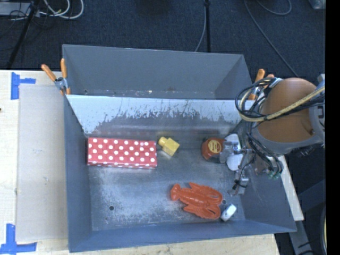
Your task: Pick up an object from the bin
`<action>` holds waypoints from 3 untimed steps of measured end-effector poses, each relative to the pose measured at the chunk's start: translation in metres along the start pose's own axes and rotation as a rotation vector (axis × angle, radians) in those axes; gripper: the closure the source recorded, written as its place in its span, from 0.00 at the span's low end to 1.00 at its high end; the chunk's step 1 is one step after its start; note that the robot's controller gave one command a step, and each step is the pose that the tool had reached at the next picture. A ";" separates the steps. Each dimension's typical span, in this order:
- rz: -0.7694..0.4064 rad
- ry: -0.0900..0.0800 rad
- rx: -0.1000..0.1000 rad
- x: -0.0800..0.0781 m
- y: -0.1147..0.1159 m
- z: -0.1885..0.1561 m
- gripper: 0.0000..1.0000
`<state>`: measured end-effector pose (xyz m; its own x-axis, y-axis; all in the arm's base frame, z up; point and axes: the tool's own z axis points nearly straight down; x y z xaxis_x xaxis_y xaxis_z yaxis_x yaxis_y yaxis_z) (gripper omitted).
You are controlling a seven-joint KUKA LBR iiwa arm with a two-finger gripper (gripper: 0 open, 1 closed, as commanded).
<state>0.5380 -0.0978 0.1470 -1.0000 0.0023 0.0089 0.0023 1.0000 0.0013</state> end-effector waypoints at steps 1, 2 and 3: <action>-0.003 -0.008 0.001 -0.002 0.000 -0.004 0.00; -0.017 -0.009 0.002 -0.003 0.020 0.039 0.00; -0.135 0.003 -0.001 -0.004 0.036 0.068 0.00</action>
Offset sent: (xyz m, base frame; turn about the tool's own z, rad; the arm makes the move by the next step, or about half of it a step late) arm -0.0004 0.0358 -0.0725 -0.0287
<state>0.5411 -0.0619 0.0788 -0.9912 -0.1319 0.0118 -0.1319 0.9913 0.0036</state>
